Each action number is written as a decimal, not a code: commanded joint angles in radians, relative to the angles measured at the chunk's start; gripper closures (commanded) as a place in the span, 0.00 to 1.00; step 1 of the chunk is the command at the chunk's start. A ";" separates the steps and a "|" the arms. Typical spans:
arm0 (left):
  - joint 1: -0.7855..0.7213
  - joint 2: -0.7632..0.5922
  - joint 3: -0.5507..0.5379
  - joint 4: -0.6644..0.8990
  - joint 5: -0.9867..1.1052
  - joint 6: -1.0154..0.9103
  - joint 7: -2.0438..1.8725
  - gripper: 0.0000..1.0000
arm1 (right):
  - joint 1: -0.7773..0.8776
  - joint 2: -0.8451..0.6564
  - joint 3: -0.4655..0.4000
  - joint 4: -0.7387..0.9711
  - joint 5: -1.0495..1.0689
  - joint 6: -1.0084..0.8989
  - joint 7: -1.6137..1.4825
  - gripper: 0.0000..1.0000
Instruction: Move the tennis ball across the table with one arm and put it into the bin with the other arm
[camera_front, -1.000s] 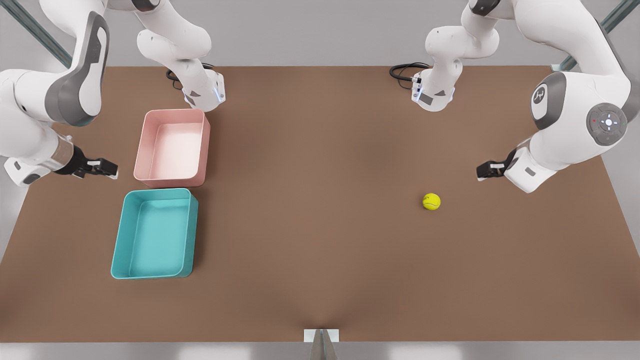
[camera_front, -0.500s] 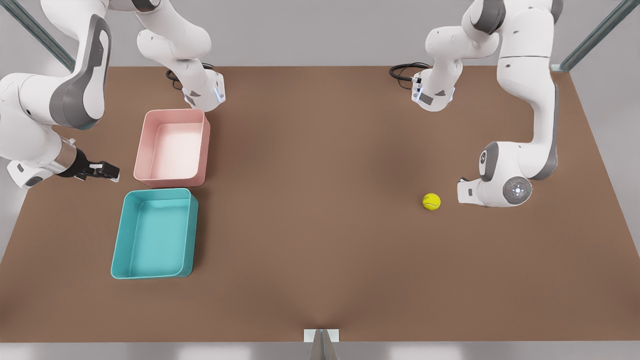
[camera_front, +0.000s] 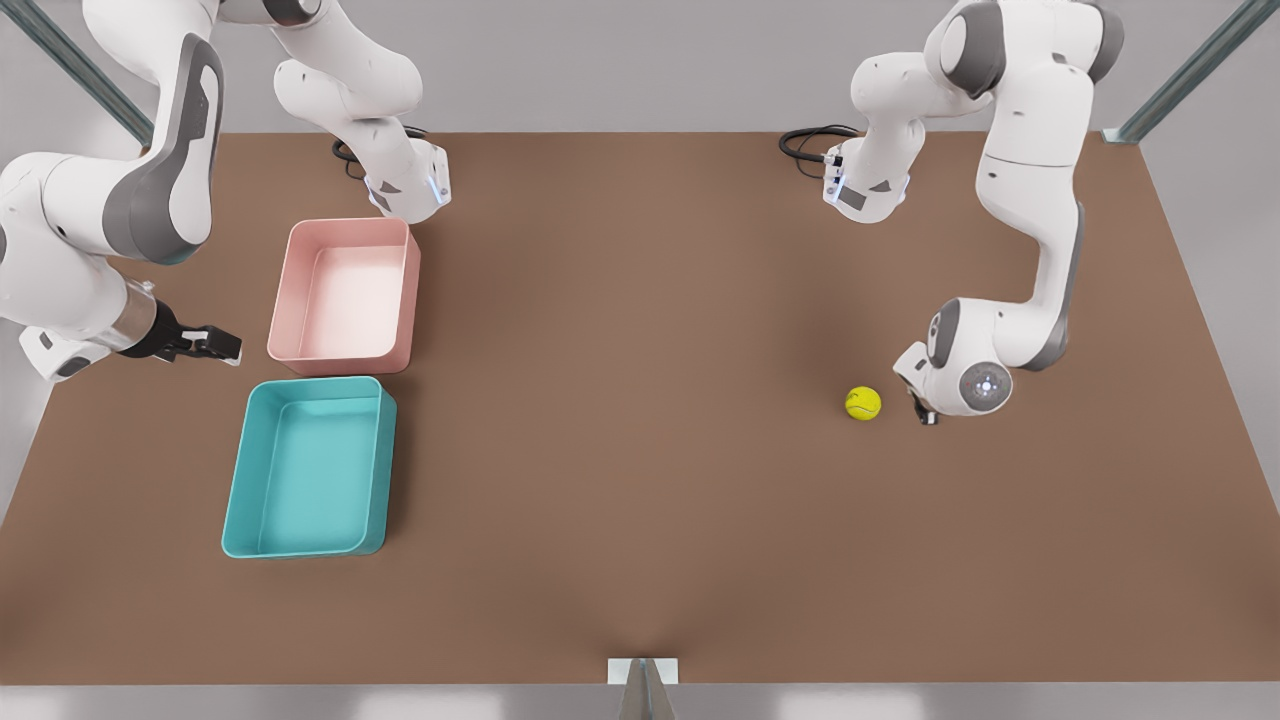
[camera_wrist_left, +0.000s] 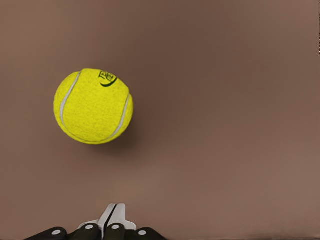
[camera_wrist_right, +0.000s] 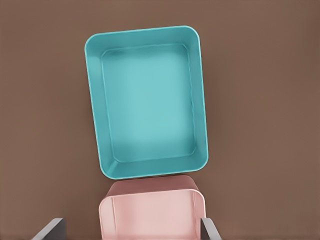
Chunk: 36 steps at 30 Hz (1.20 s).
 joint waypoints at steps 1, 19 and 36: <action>0.001 0.005 0.000 -0.013 0.018 0.088 0.493 0.79 | 0.000 -0.001 -0.001 0.000 0.001 -0.001 -0.016 0.00; -0.101 0.046 -0.005 -0.035 0.011 0.170 -0.111 0.79 | 0.000 0.004 -0.001 -0.008 0.001 0.002 -0.033 0.00; -0.134 -0.121 0.031 0.766 -0.160 -0.903 -1.839 0.00 | 0.149 0.329 -0.001 0.187 0.119 0.114 0.045 0.00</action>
